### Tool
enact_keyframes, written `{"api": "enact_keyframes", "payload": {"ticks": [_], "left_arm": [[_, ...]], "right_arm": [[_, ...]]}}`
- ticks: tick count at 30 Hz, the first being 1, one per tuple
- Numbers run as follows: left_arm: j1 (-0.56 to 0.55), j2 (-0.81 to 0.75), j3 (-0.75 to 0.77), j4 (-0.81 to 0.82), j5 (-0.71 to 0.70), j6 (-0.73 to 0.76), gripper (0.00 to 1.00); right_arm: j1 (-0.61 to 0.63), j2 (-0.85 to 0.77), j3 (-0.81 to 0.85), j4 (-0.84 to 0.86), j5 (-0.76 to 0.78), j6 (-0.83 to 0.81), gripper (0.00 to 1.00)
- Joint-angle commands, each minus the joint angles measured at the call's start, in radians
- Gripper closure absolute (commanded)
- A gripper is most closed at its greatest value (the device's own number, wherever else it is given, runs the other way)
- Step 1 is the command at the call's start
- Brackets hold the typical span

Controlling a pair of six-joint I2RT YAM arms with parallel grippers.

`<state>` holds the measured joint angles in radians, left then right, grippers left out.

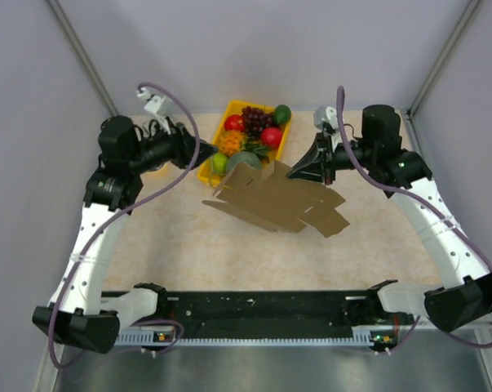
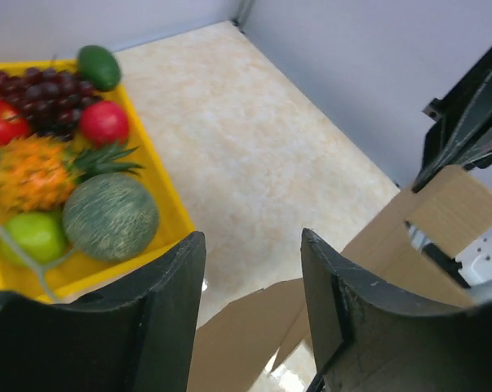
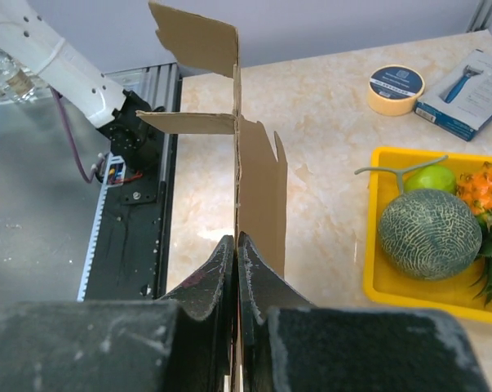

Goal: Fold the paper box

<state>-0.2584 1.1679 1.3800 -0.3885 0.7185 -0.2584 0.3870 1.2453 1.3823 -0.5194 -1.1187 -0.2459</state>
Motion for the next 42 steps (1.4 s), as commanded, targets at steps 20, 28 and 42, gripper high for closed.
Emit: {"api": "enact_keyframes", "payload": {"ticks": [20,28,42], "left_arm": [[0.093,-0.119,-0.552,0.901,0.567,-0.539,0.72],[0.058,-0.152,-0.558,0.867,0.57,-0.512,0.68],[-0.102,-0.145,-0.541,0.813,0.512,-0.43,0.58]], "right_arm": [[-0.103,-0.035,-0.009,0.15,-0.188,0.109,1.0],[-0.123,-0.032,0.006,0.157,-0.194,0.12,1.0],[-0.122,-0.055,-0.057,0.315,-0.217,0.238,1.0]]}}
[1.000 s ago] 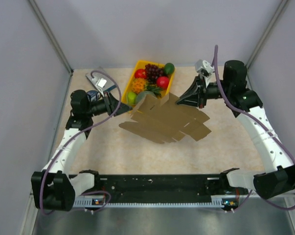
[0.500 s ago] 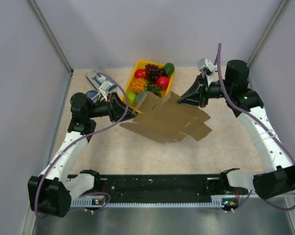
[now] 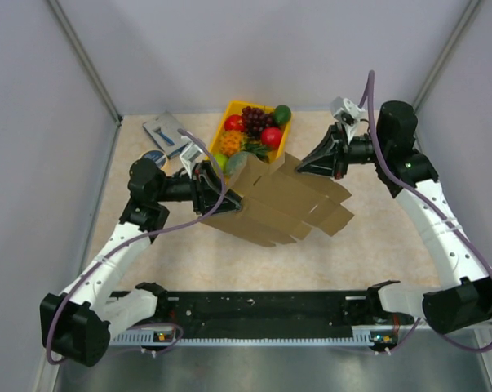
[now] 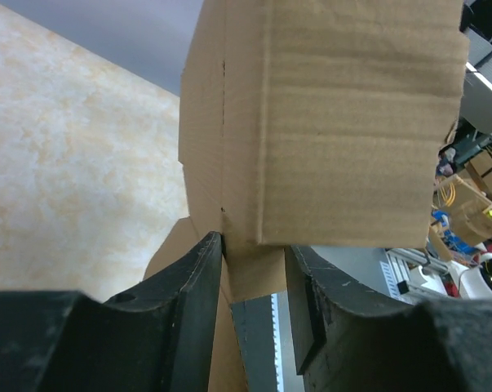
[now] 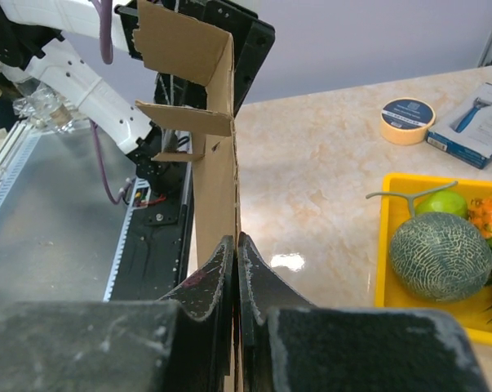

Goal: Fold the paper box

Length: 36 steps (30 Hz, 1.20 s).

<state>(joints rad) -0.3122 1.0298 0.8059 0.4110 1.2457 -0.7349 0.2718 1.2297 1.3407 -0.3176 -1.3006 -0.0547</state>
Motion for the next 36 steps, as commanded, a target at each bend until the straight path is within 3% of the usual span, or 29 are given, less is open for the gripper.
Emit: {"api": "enact_keyframes", "payload": {"ticks": [1,4,8,11,14,19,21,22,25,26,29,36], "left_arm": [[-0.056,-0.005,0.032,0.014,-0.02,0.049,0.58],[-0.064,0.007,0.033,-0.029,-0.075,0.075,0.64],[-0.077,0.024,0.053,-0.095,-0.11,0.146,0.81],[-0.09,0.023,0.068,-0.15,-0.132,0.187,0.86],[-0.094,0.015,0.07,-0.179,-0.153,0.221,1.0],[-0.094,-0.028,0.081,-0.314,-0.21,0.321,1.0],[-0.091,-0.037,0.093,-0.365,-0.245,0.333,0.9],[-0.09,-0.04,0.092,-0.379,-0.255,0.328,0.74],[-0.067,-0.082,0.087,-0.406,-0.287,0.301,0.54],[-0.05,-0.123,0.081,-0.443,-0.302,0.292,0.32],[-0.028,-0.224,0.085,-0.484,-0.351,0.287,0.08],[-0.024,-0.362,0.202,-0.704,-0.599,0.336,0.04]], "right_arm": [[-0.008,-0.038,-0.017,0.118,-0.037,0.047,1.0],[-0.008,-0.05,-0.031,0.158,-0.045,0.091,1.0],[-0.009,-0.061,-0.057,0.224,-0.049,0.148,1.0],[-0.006,-0.065,-0.063,0.247,-0.052,0.168,1.0],[-0.008,-0.064,-0.071,0.255,-0.052,0.174,1.0],[-0.009,-0.062,-0.081,0.253,-0.02,0.208,1.0],[-0.008,-0.078,-0.097,0.247,0.036,0.237,1.0],[-0.006,-0.085,-0.101,0.247,0.064,0.289,1.0],[-0.008,-0.105,-0.095,0.189,0.177,0.399,1.0],[-0.006,-0.107,-0.072,0.154,0.201,0.406,1.0],[-0.008,-0.131,-0.045,0.036,0.251,0.438,1.0],[-0.006,-0.163,-0.072,0.023,0.251,0.717,1.0]]}}
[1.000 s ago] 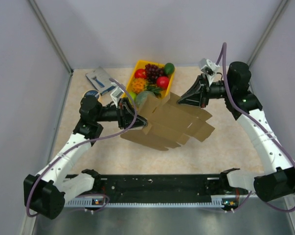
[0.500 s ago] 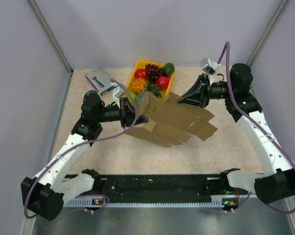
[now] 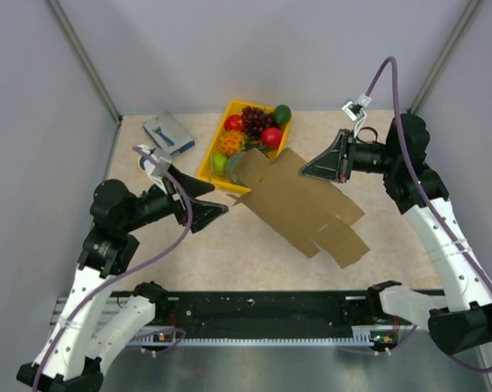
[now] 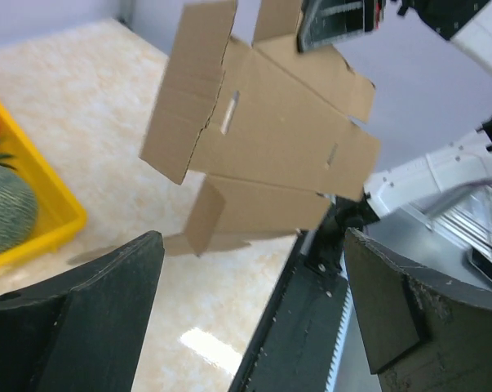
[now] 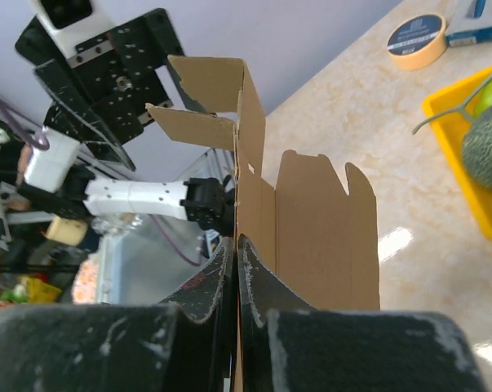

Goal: Fold the paper box

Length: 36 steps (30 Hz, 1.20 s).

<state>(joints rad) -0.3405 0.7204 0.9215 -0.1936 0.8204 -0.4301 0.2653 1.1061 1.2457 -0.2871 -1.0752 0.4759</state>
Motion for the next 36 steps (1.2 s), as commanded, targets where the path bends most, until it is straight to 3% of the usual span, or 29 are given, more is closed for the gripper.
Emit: {"api": "enact_keyframes", "payload": {"ticks": [1,3,5,6,7,9,11,12,17,20,23,28,32,36], "left_arm": [[0.005,-0.056,0.1,-0.109,-0.196,0.034,0.04],[0.005,-0.055,0.148,-0.136,-0.236,0.037,0.06],[0.006,-0.058,0.183,-0.162,-0.3,0.039,0.07],[0.006,-0.059,0.191,-0.168,-0.317,0.042,0.07],[0.006,-0.064,0.197,-0.167,-0.343,0.042,0.07],[0.006,-0.067,0.2,-0.159,-0.349,0.039,0.07],[0.006,-0.052,0.2,-0.161,-0.349,0.033,0.07],[0.006,-0.042,0.197,-0.165,-0.352,0.03,0.07],[0.006,0.056,0.177,-0.187,-0.386,0.036,0.09],[0.005,0.134,0.122,-0.138,-0.383,0.044,0.19],[0.0,0.226,0.042,0.015,-0.351,0.016,0.27],[-0.06,0.425,-0.019,0.244,-0.443,-0.032,0.38],[-0.066,0.517,0.007,0.279,-0.454,-0.071,0.42],[-0.066,0.559,-0.012,0.306,-0.486,-0.068,0.45]], "right_arm": [[-0.001,-0.052,0.02,0.002,0.029,0.237,1.0],[0.0,-0.072,0.008,0.055,0.041,0.298,1.0],[0.008,-0.083,-0.069,0.174,0.008,0.474,1.0],[0.017,-0.091,-0.112,0.383,-0.015,0.56,1.0],[0.018,-0.092,-0.152,0.476,-0.035,0.699,1.0],[0.02,-0.086,-0.232,0.475,-0.025,0.725,1.0],[0.018,-0.066,-0.255,0.342,0.023,0.579,1.0],[0.014,-0.037,-0.247,0.128,0.062,0.397,1.0],[0.009,0.078,-0.281,-0.064,0.349,0.127,1.0],[0.011,0.152,-0.286,-0.093,0.474,-0.024,1.0],[0.043,0.189,-0.279,-0.096,0.614,-0.18,1.0],[0.15,0.204,-0.273,-0.078,0.822,-0.362,1.0],[0.25,0.17,-0.325,-0.047,0.994,-0.44,1.0],[0.408,0.088,-0.439,0.106,1.182,-0.565,1.0]]}}
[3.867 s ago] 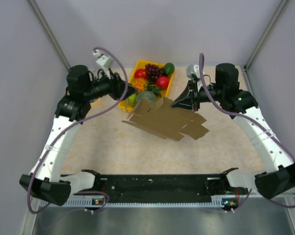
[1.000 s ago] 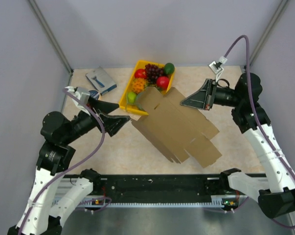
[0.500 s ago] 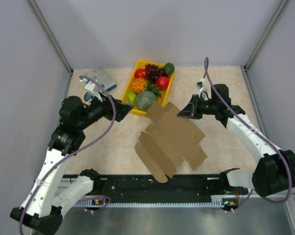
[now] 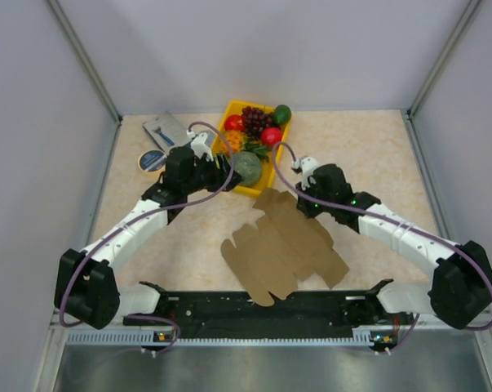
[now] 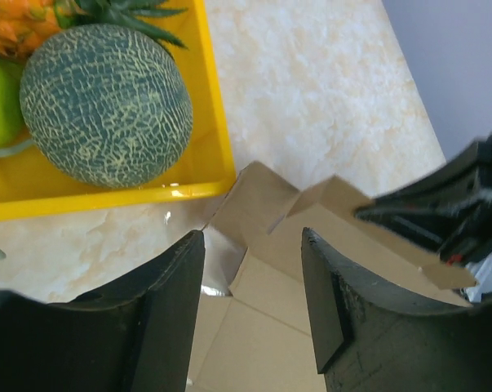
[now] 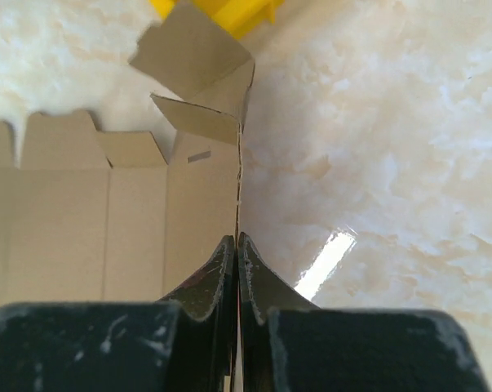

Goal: Fold the paper box

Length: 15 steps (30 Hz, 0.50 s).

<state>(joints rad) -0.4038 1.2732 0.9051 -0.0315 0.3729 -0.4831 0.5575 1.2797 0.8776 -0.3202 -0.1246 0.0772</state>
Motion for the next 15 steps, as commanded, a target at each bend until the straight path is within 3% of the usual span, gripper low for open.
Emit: {"api": "enact_keyframes", "payload": {"ticks": [1,4,9,13,15], "left_arm": [[-0.003,0.012,-0.012,0.148,-0.045,-0.014,0.45],[-0.003,0.023,-0.052,0.172,-0.023,0.003,0.46],[-0.007,0.057,-0.094,0.234,0.153,0.067,0.41],[-0.084,0.061,-0.123,0.202,0.089,0.207,0.32],[-0.11,0.078,-0.107,0.183,0.052,0.248,0.36]], "right_arm": [[0.134,-0.095,-0.104,0.164,0.284,-0.174,1.0],[0.203,-0.131,-0.173,0.251,0.286,-0.22,1.0],[0.236,-0.172,-0.239,0.338,0.26,-0.258,1.0],[0.236,-0.197,-0.243,0.354,0.215,-0.287,1.0],[0.234,-0.201,-0.247,0.375,0.215,-0.3,1.0]]}}
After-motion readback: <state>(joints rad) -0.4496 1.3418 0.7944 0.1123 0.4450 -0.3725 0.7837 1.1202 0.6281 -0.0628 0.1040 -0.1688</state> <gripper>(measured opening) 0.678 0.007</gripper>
